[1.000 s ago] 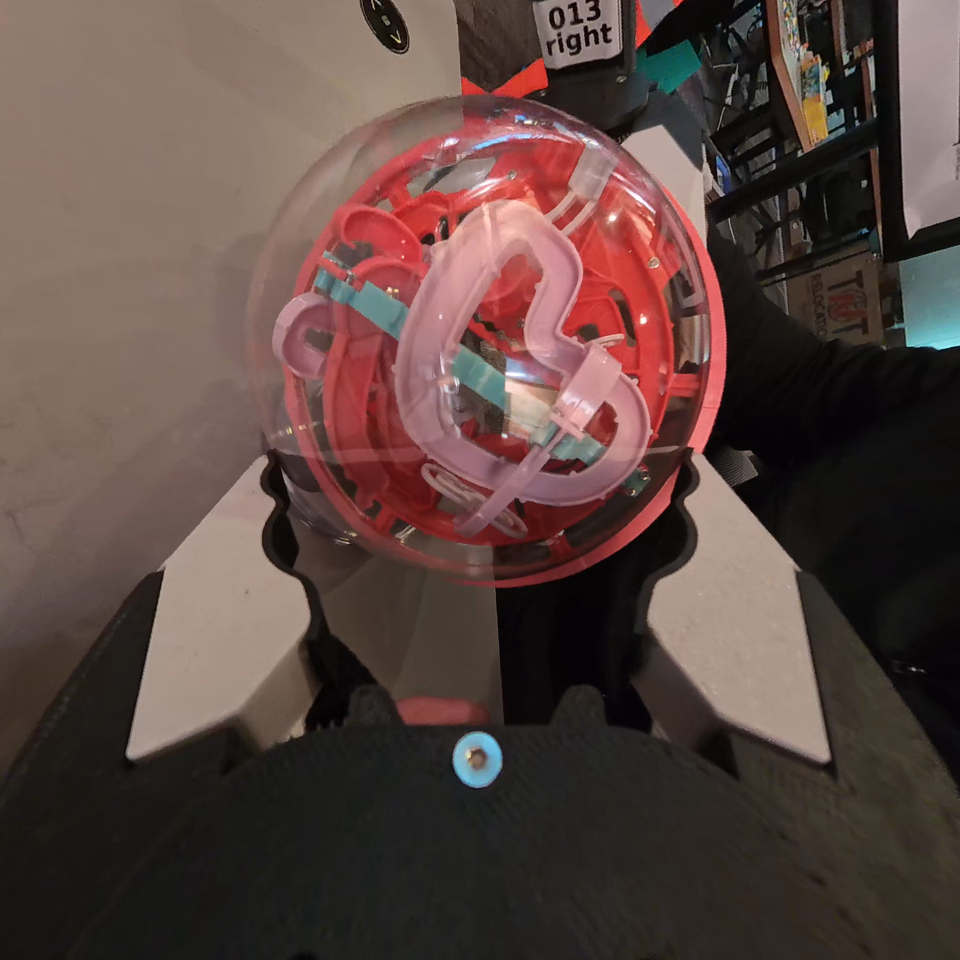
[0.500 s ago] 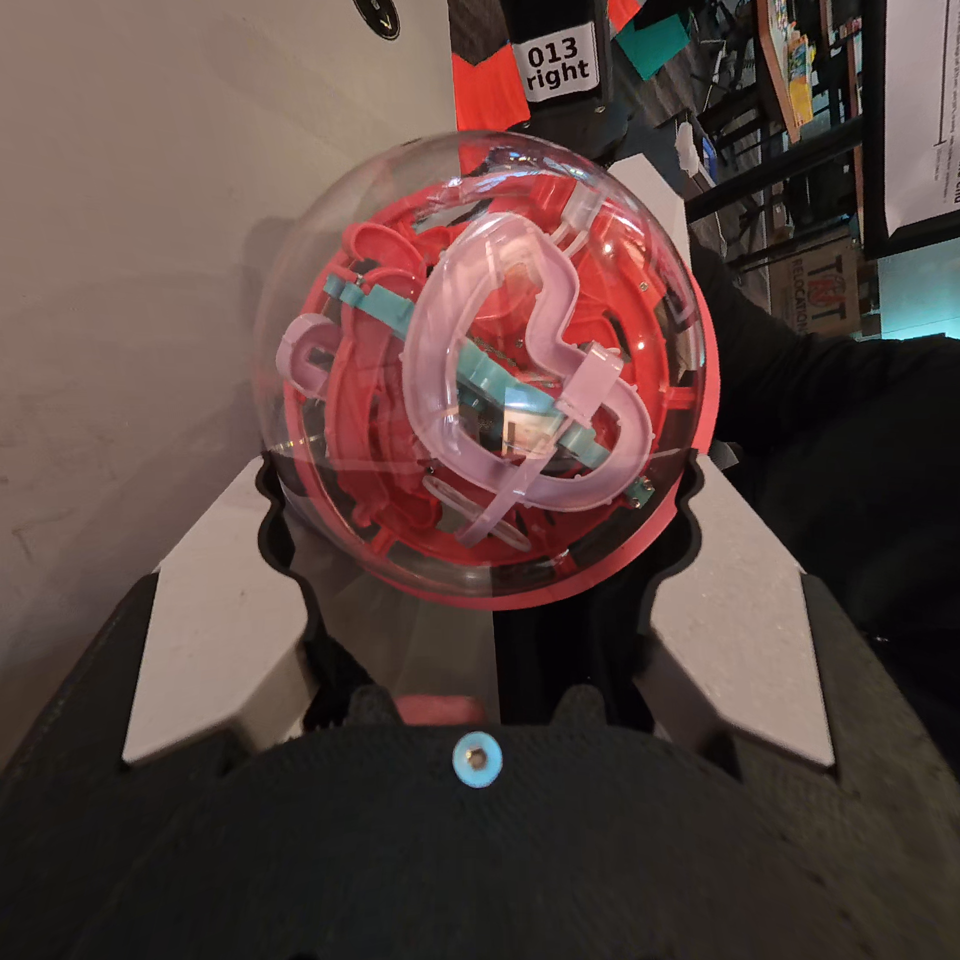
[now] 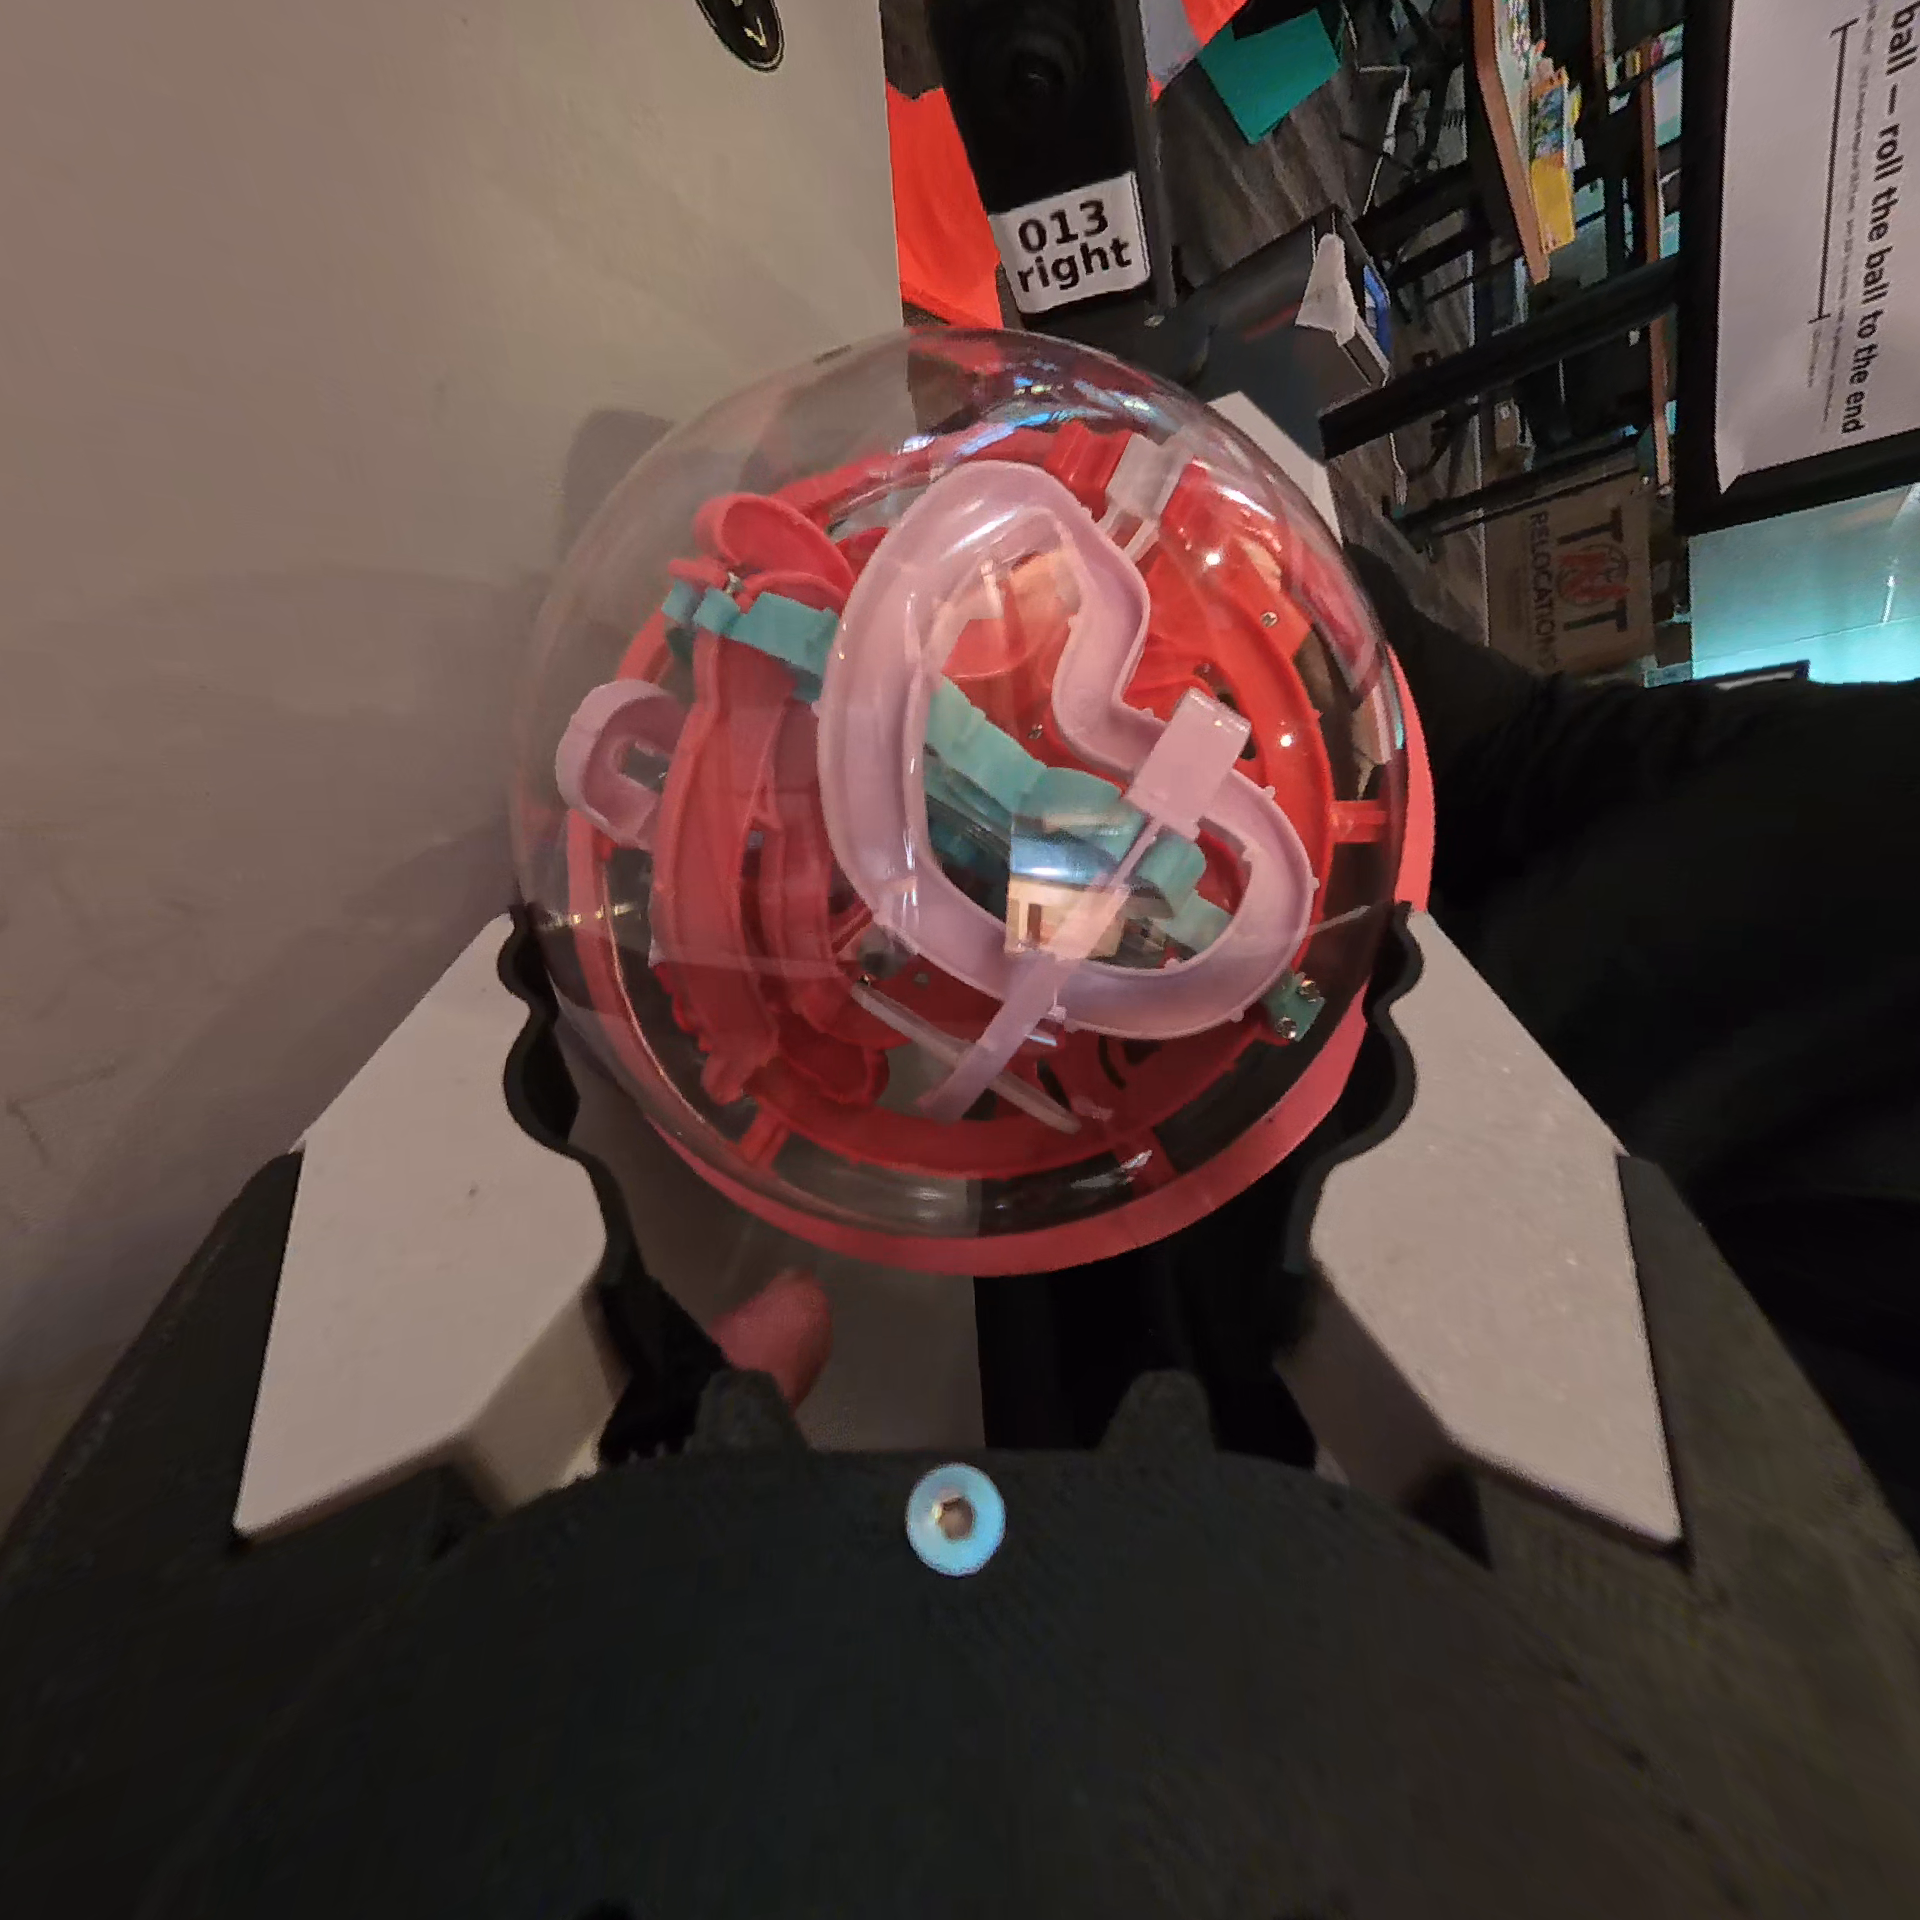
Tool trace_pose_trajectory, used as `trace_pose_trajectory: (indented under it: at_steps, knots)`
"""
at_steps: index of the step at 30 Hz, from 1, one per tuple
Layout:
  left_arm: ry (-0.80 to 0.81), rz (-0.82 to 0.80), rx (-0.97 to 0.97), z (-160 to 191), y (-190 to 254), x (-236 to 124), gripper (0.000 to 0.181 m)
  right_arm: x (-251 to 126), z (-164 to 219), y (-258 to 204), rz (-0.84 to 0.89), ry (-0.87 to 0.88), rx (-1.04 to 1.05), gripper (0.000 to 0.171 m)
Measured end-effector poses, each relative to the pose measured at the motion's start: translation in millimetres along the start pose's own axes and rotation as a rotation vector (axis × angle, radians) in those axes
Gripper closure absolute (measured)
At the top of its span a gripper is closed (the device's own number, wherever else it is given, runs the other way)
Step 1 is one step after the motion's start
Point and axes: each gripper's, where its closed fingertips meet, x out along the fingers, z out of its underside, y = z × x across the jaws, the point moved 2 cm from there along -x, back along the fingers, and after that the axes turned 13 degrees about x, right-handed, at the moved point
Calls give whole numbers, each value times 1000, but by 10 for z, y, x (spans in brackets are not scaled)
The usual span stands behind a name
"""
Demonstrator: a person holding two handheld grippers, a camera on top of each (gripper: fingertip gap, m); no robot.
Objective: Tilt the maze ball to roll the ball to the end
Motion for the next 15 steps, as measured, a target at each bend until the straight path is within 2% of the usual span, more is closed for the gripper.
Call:
trace_pose_trajectory:
  at_steps: [7, 15]
  knots:
    - [-50, 9, 7, 12, -29, 68, 30, -28, -66, 5, 44, 76, -70, 31]
    - [-38, 3, -5, -48, -55, 66, 29, -19, -71, 8, 51, 56, -60, 31]
